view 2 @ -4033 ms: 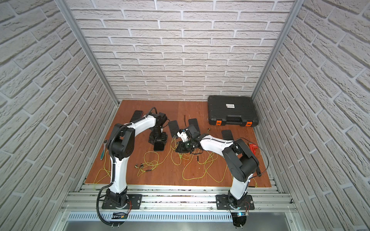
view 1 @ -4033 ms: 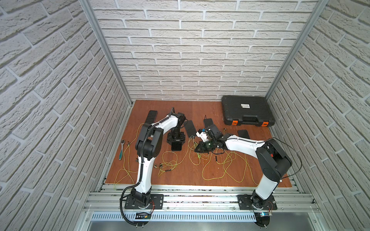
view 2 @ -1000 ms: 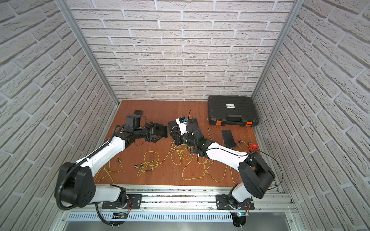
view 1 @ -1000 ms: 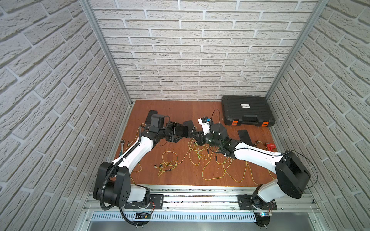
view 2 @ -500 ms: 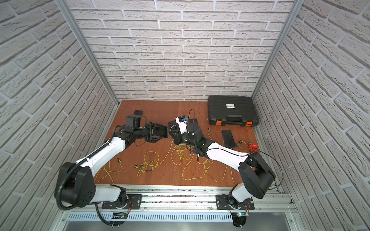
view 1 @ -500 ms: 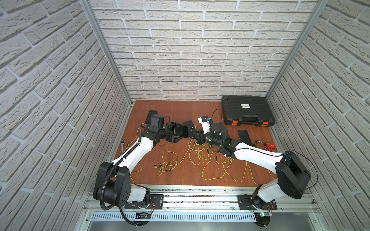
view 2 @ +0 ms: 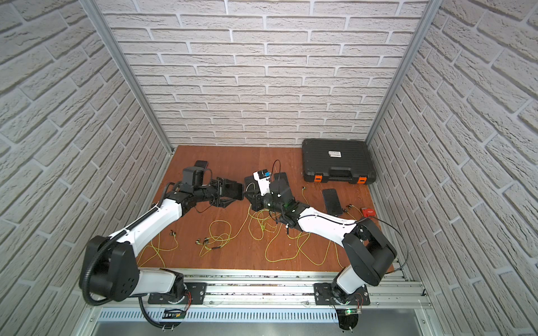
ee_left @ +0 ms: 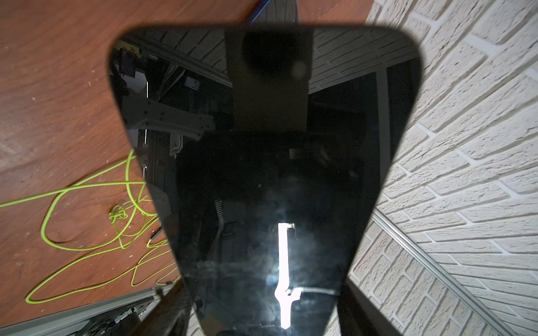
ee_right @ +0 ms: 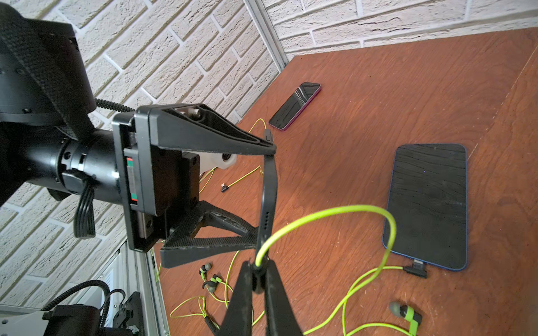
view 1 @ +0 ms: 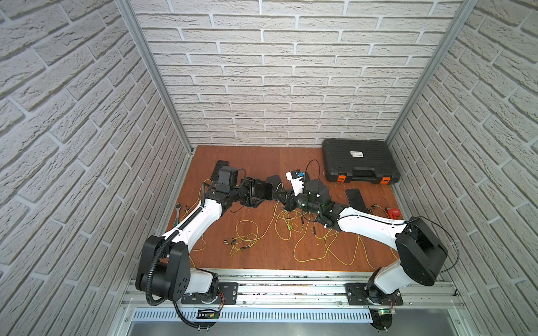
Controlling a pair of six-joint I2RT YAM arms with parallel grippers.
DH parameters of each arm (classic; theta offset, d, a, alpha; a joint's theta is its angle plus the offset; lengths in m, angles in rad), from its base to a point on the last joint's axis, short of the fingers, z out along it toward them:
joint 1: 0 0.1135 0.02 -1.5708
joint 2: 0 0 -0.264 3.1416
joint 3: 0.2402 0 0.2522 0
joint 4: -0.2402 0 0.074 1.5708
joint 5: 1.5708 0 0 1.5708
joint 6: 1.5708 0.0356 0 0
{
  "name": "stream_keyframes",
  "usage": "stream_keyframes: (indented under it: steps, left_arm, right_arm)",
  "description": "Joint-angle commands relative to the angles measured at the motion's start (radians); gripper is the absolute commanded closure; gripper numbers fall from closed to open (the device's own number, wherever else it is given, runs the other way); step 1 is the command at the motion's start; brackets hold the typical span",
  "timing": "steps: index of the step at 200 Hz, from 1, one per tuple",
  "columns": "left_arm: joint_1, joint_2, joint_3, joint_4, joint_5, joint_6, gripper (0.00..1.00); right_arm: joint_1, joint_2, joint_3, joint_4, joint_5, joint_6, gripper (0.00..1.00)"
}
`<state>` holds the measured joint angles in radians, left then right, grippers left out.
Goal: Plug wired earphones into phones
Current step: Insert the wired earphone into the phone.
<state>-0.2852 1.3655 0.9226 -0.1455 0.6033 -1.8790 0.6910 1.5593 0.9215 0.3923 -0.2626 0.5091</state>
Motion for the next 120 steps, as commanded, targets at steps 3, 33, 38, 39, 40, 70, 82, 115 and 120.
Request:
stream_keyframes:
  steps: [3, 33, 38, 39, 40, 70, 82, 115, 120]
  left_arm:
    - [0.004, -0.033, 0.000, 0.079, 0.029, 0.009, 1.00]
    - [0.005, -0.029, 0.002, 0.084, 0.041, 0.011, 1.00]
    - [0.004, -0.029, 0.005, 0.085, 0.047, 0.014, 1.00]
    - [0.004, -0.028, 0.005, 0.085, 0.048, 0.014, 1.00]
    - [0.004, -0.028, 0.005, 0.086, 0.049, 0.015, 1.00]
    - [0.002, -0.020, 0.033, 0.062, 0.091, 0.050, 1.00]
    - [-0.003, -0.014, 0.045, 0.045, 0.107, 0.072, 1.00]
    - [-0.027, 0.008, 0.062, 0.050, 0.135, 0.093, 1.00]
    - [-0.031, 0.010, 0.062, 0.054, 0.135, 0.093, 1.00]
  right_arm:
    - [0.008, 0.017, 0.014, 0.039, -0.005, 0.008, 0.94]
    - [0.010, 0.028, 0.025, 0.016, -0.007, -0.006, 0.94]
    - [0.010, 0.030, 0.028, 0.009, -0.008, -0.012, 0.94]
    - [0.010, 0.030, 0.029, 0.008, -0.009, -0.014, 0.94]
    - [0.011, 0.029, 0.029, 0.007, -0.008, -0.014, 0.94]
    - [0.010, 0.046, 0.055, -0.029, -0.019, -0.048, 0.94]
    - [0.010, 0.052, 0.066, -0.027, -0.025, -0.054, 0.94]
    - [0.010, 0.075, 0.117, -0.044, -0.047, -0.070, 0.94]
    - [0.011, 0.078, 0.124, -0.048, -0.049, -0.072, 0.94]
